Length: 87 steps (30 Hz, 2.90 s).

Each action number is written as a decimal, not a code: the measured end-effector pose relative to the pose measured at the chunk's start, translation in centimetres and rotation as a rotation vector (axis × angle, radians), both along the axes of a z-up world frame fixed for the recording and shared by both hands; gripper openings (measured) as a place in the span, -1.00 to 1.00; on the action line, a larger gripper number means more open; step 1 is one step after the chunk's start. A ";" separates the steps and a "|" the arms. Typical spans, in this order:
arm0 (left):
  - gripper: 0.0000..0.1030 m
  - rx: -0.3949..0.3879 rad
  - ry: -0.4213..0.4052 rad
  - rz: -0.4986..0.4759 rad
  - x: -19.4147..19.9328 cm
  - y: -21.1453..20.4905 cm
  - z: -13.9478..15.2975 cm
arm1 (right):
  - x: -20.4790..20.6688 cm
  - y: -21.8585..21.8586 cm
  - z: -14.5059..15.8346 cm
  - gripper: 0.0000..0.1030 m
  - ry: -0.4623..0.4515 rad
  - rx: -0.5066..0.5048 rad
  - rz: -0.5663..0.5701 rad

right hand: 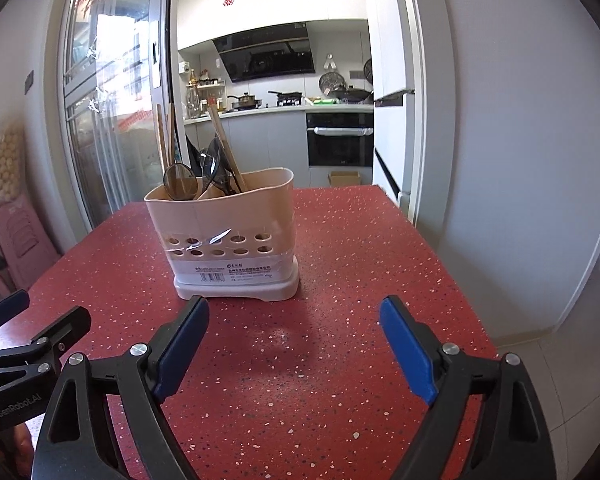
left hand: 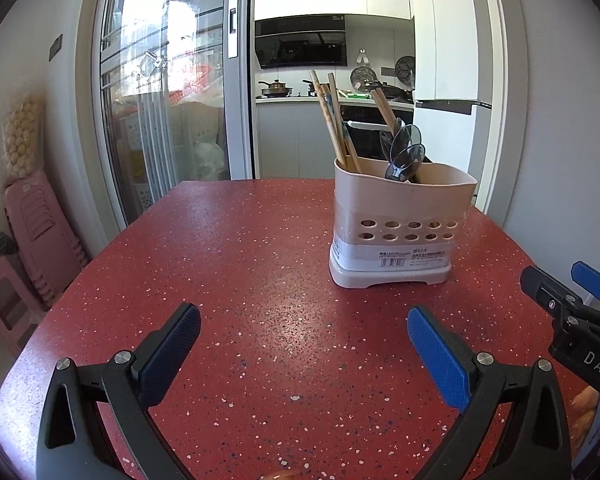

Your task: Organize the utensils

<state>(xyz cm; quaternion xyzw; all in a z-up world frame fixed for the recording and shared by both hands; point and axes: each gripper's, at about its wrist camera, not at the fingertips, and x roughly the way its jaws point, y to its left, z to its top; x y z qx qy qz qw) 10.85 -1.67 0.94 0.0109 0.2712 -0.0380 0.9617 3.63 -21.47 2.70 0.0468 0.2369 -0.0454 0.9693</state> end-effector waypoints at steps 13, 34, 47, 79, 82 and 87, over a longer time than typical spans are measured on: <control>1.00 -0.041 -0.018 0.032 -0.1 1.2 1.3 | -0.6 0.6 0.8 0.74 -0.050 -0.042 -0.011; 1.00 -0.022 -0.026 0.016 0.2 0.7 1.9 | 0.1 0.4 2.1 0.74 -0.071 -0.032 -0.006; 1.00 -0.022 -0.024 0.016 0.2 0.7 1.9 | 0.2 0.5 2.2 0.74 -0.066 -0.031 -0.006; 1.00 -0.021 -0.023 0.015 0.2 0.5 1.9 | 0.3 0.3 2.2 0.74 -0.066 -0.029 -0.005; 1.00 -0.021 -0.024 0.015 0.2 0.5 1.9 | 0.2 0.3 2.2 0.74 -0.067 -0.028 -0.004; 1.00 -0.023 -0.023 0.015 0.2 0.4 1.9 | 0.2 0.3 2.3 0.74 -0.068 -0.027 -0.003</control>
